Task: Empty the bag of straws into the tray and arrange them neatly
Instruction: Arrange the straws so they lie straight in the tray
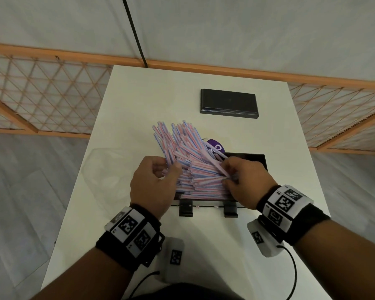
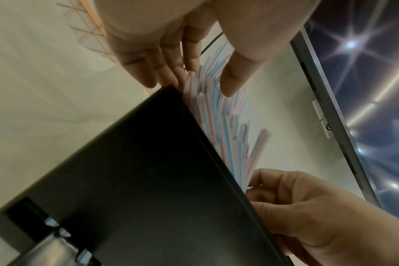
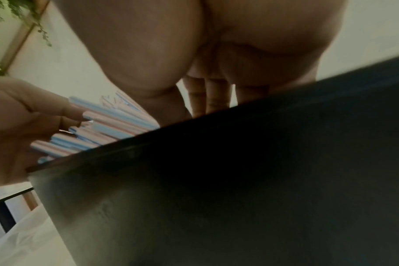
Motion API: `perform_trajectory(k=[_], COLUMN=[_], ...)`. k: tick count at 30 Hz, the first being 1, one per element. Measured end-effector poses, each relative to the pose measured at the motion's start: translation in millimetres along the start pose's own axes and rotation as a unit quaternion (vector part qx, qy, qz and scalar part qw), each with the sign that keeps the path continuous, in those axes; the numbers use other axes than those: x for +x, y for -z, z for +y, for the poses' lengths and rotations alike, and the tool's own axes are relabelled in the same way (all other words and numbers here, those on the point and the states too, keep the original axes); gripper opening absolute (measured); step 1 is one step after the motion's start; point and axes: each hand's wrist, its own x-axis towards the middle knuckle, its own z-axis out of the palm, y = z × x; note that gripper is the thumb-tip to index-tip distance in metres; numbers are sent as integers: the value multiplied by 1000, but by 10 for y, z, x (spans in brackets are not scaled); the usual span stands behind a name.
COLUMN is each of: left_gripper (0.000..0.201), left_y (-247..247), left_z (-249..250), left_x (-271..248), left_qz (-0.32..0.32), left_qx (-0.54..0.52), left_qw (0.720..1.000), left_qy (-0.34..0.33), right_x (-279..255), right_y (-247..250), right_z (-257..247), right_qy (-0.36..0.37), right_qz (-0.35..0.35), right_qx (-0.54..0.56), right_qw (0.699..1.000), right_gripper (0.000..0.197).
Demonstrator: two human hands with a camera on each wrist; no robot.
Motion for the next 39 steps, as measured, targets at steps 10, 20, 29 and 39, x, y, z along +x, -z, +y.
perform_trajectory(k=[10, 20, 29, 39], left_gripper=[42, 27, 23, 14], left_y=[-18, -56, -22, 40], left_z=[32, 130, 147, 114], left_x=[128, 228, 276, 234], left_qz=[-4, -42, -51, -32], left_qx=[80, 121, 135, 119], left_qw=[997, 992, 989, 992], left_qy=[9, 15, 0, -28], right_x=[39, -262, -282, -170], right_y=[113, -129, -335, -169], right_z=[-87, 26, -76, 35], right_qy=[60, -6, -64, -12], right_qz=[65, -23, -59, -39], right_qx=[-22, 9, -111, -44], right_qw=[996, 1000, 990, 998], right_gripper=[27, 89, 119, 62])
